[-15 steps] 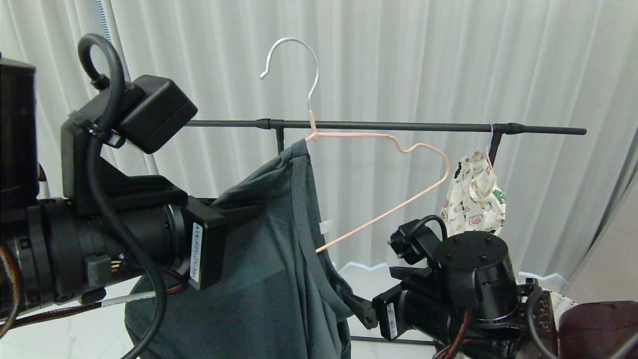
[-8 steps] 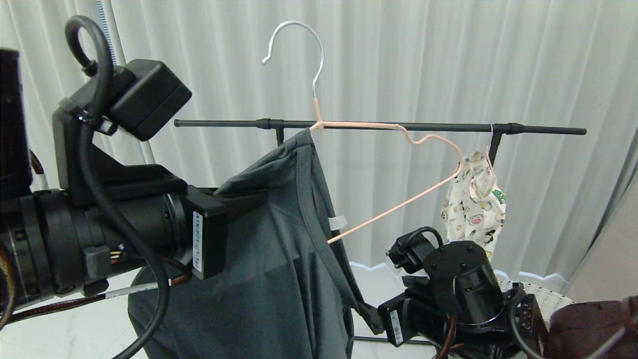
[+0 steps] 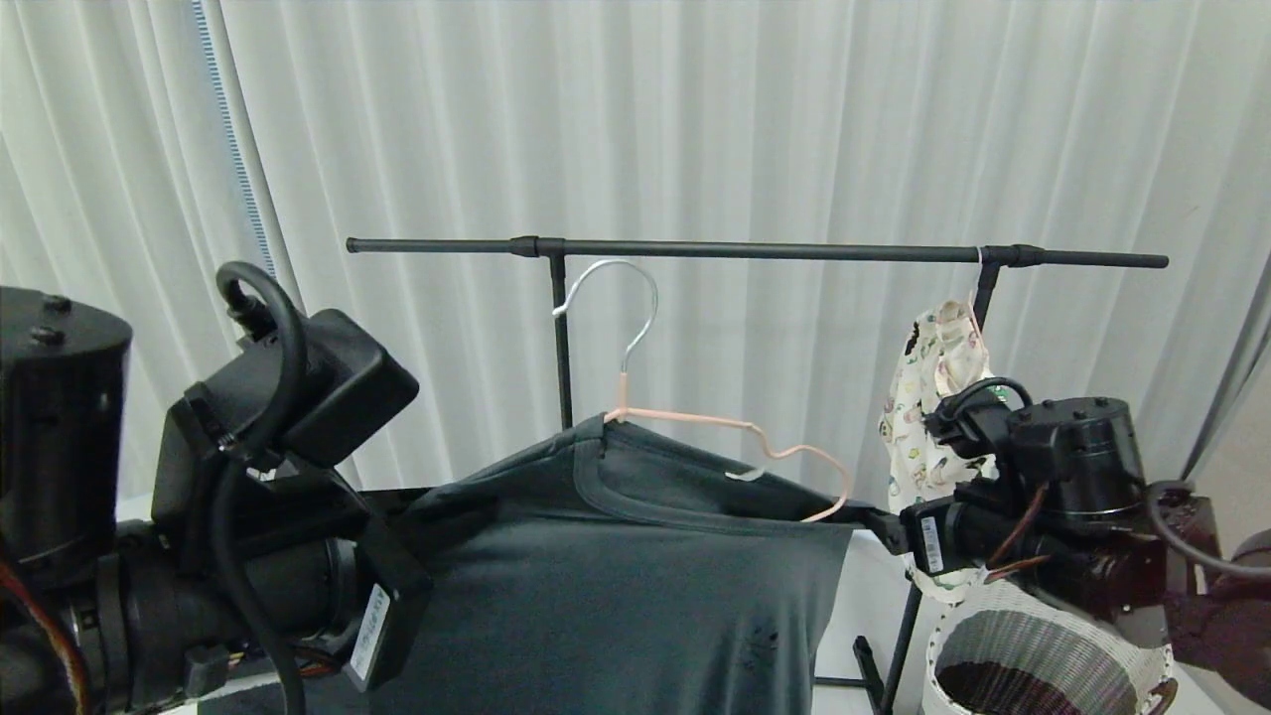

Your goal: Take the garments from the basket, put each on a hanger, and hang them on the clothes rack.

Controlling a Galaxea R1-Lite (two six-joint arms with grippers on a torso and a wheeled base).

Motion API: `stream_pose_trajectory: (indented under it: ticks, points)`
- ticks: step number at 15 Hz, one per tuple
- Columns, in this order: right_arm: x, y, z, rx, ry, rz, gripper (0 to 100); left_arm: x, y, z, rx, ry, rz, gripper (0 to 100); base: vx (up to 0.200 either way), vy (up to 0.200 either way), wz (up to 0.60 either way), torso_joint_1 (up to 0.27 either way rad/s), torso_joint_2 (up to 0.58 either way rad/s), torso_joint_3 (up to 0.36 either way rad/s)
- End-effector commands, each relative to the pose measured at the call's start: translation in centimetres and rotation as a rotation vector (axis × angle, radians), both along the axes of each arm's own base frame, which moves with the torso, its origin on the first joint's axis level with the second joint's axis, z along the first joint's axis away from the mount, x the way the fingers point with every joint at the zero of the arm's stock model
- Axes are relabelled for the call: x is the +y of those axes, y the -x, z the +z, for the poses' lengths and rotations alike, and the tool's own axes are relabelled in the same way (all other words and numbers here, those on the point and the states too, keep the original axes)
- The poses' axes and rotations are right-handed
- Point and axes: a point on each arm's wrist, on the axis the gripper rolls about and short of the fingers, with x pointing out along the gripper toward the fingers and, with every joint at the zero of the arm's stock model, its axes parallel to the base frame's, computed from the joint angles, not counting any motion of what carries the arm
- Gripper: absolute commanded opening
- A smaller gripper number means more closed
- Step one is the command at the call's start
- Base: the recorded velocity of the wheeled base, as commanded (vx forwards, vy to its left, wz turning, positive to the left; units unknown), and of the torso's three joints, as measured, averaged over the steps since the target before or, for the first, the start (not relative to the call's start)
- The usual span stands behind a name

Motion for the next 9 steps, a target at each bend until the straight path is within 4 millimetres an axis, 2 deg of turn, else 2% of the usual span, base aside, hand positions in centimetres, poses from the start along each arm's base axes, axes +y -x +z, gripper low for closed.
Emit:
stream_pose_trajectory:
  ticks: [1,5,9]
  points:
    - [-2.0,0.2,2.2,-0.067,-0.031,-0.018,100,0.5,0.5,-0.7,0.008,-0.025,-0.004,0,0.000,0.000,0.00,0.000,0.00,0.000]
    - [-2.3,0.9,4.1,-0.127,-0.045,0.031,100,0.3,0.3,-2.7,0.046,-0.113,-0.024,0,0.000,0.000,0.00,0.000,0.00,0.000]
    - [-2.4,3.1,5.5,-0.118,-0.063,0.128,100,-1.1,-1.4,-3.0,0.000,-0.098,0.028,0,0.000,0.000,0.00,0.000,0.00,0.000]
